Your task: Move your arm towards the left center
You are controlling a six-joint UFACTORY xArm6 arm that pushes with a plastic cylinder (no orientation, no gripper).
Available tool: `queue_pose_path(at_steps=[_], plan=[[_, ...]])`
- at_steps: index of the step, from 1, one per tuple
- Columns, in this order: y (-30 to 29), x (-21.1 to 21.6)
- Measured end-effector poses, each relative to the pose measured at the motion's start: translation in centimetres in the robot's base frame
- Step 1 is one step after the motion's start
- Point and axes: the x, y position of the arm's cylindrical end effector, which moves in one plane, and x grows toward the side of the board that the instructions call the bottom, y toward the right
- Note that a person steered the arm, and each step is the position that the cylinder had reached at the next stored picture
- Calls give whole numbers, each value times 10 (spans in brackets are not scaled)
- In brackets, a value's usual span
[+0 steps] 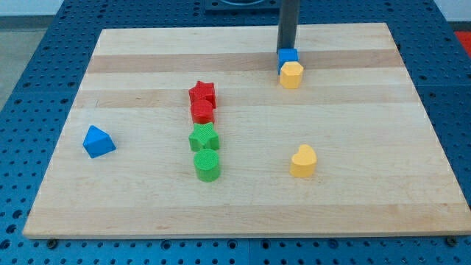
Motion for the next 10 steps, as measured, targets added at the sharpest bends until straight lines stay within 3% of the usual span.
queue_pose_path(at_steps=[2,7,9,10], plan=[[-1,-3],[-250,-11],[-340,38],[-351,119]])
